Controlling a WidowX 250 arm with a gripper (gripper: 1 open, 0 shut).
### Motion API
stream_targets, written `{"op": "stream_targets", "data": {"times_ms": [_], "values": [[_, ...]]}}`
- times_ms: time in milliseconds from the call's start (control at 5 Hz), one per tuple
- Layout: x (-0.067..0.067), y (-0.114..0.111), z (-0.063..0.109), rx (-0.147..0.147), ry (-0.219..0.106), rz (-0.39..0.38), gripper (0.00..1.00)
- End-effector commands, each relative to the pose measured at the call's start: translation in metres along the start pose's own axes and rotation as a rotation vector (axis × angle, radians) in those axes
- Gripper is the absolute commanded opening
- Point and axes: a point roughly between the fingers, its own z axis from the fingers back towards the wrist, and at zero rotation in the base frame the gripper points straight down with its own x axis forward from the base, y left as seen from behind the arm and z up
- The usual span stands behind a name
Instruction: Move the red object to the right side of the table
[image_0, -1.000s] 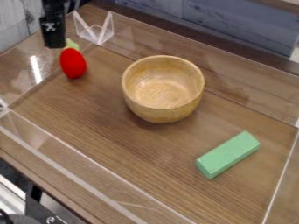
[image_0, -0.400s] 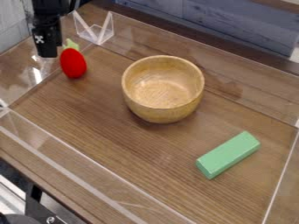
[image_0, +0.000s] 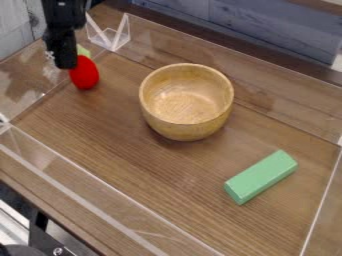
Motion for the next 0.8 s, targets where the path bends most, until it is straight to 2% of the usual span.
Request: {"op": "stream_targets", "data": {"times_ms": [0,200,600], "values": [[0.005,0.02,0.011,0.056,-0.008,0.052,0.0],[0.01,0.027,0.003,0.047,-0.019,0.118,0.0],[0.019,0.04,-0.007,0.034,-0.027,0.166,0.0]]}}
